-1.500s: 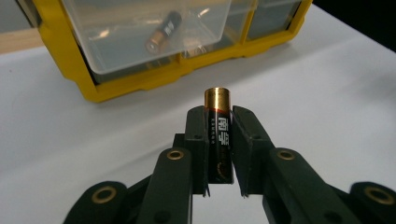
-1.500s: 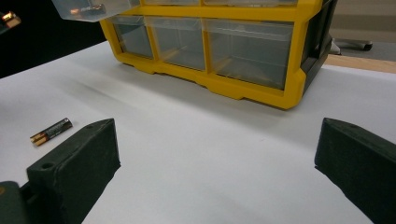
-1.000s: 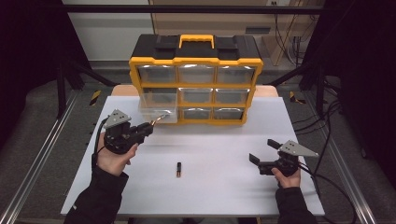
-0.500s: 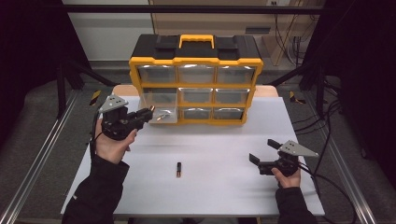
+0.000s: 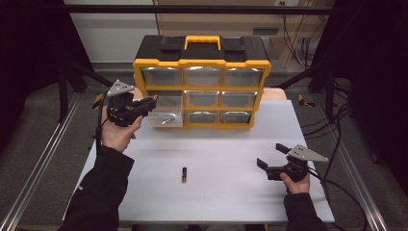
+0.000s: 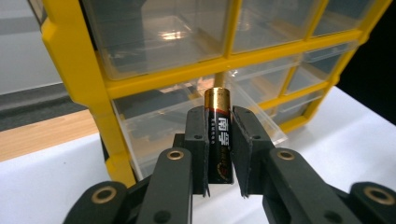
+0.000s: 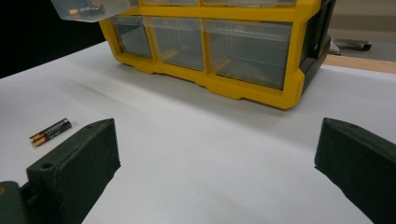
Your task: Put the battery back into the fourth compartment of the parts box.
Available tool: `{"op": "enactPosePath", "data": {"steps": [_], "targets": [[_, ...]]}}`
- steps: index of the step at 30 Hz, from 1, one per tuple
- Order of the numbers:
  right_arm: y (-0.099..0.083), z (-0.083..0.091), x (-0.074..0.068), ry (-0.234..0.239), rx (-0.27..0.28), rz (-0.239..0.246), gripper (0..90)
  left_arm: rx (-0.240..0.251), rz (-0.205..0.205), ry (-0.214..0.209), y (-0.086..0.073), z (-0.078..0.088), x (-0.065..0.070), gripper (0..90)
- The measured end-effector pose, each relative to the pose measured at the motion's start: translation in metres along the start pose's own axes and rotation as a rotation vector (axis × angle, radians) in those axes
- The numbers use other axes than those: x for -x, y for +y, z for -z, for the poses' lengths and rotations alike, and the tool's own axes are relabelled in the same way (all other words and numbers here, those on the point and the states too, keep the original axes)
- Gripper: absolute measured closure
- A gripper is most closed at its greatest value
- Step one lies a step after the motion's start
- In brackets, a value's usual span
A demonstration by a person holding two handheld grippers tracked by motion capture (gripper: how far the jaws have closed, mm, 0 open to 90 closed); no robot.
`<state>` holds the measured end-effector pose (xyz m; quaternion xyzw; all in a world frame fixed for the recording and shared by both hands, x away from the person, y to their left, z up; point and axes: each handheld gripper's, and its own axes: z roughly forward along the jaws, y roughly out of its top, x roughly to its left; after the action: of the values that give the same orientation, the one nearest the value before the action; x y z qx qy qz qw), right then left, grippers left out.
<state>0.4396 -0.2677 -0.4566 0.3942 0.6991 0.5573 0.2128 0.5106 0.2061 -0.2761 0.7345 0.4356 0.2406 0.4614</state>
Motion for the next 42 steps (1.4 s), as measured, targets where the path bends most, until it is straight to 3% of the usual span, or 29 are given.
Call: {"op": "enactPosePath", "data": {"steps": [9, 17, 28, 35, 42], "targets": [[0.000, 0.000, 0.000, 0.001, 0.000, 0.001, 0.3, -0.013, -0.006, 0.026, 0.005, -0.019, -0.014, 76.2], [0.000, 0.000, 0.000, 0.001, 0.000, 0.000, 0.3, -0.046, -0.008, 0.030, -0.002, -0.037, -0.021, 76.2], [0.000, 0.000, 0.000, 0.003, 0.000, -0.001, 0.3, -0.135, -0.033, 0.048, -0.015, -0.054, -0.022, 76.0], [0.000, 0.000, 0.000, 0.001, -0.001, -0.002, 0.3, -0.108, -0.020, 0.042, -0.016, -0.052, -0.022, 73.2], [0.000, 0.001, 0.000, 0.003, 0.004, -0.004, 0.3, -0.001, 0.007, -0.011, -0.013, -0.029, -0.022, 60.6]]}}
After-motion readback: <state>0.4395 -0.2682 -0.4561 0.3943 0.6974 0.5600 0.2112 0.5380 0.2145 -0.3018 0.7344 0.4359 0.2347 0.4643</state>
